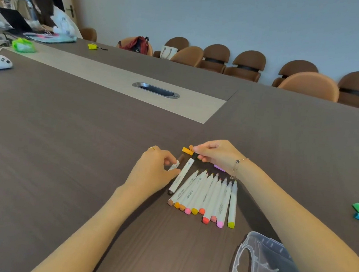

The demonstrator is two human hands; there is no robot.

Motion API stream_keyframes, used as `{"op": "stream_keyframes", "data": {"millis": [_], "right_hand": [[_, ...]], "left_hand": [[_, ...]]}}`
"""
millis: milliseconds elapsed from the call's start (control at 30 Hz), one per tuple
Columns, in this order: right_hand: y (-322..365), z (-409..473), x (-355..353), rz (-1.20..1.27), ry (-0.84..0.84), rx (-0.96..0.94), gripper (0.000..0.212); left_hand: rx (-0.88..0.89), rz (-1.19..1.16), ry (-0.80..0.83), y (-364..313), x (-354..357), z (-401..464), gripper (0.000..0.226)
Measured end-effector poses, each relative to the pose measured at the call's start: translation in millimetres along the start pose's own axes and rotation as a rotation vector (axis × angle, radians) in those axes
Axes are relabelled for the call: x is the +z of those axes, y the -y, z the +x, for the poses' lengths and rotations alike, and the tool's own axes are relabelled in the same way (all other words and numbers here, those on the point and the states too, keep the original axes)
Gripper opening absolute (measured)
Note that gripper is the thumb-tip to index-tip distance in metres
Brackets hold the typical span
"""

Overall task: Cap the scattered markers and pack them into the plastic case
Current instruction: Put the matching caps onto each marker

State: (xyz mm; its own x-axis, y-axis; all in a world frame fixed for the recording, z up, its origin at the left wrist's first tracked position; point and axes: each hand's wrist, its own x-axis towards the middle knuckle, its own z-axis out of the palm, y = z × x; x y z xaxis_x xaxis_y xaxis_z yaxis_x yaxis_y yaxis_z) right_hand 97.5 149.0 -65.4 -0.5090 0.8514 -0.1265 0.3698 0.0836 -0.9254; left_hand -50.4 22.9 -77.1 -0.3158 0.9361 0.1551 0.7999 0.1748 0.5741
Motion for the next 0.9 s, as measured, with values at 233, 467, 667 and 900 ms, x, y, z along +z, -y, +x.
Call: {"op": "stream_keyframes", "data": {"millis": [233, 467, 667, 900], "right_hand": [[5.6, -2.2, -32.7, 0.039, -0.075, -0.062, 0.022], [-3.0, -3.6, -70.0, -0.099, -0.217, -0.006, 0.019], [-24.7, 0.5, -74.4, -0.417, -0.184, 0.035, 0.018], [-26.6, -2.3, -72.5, -0.545, -0.079, 0.034, 0.011]], "left_hand": [[0.102, -0.010, 0.183, 0.2, 0.6, -3.7, 0.009], [0.148, 0.079, 0.154, -0.2, 11.1, -4.2, 0.008], [0.049, 0.090, 0.157, 2.7, 13.0, -0.9, 0.009], [0.024, 0.004, 0.052, 5.7, 5.9, 1.0, 0.017]]}}
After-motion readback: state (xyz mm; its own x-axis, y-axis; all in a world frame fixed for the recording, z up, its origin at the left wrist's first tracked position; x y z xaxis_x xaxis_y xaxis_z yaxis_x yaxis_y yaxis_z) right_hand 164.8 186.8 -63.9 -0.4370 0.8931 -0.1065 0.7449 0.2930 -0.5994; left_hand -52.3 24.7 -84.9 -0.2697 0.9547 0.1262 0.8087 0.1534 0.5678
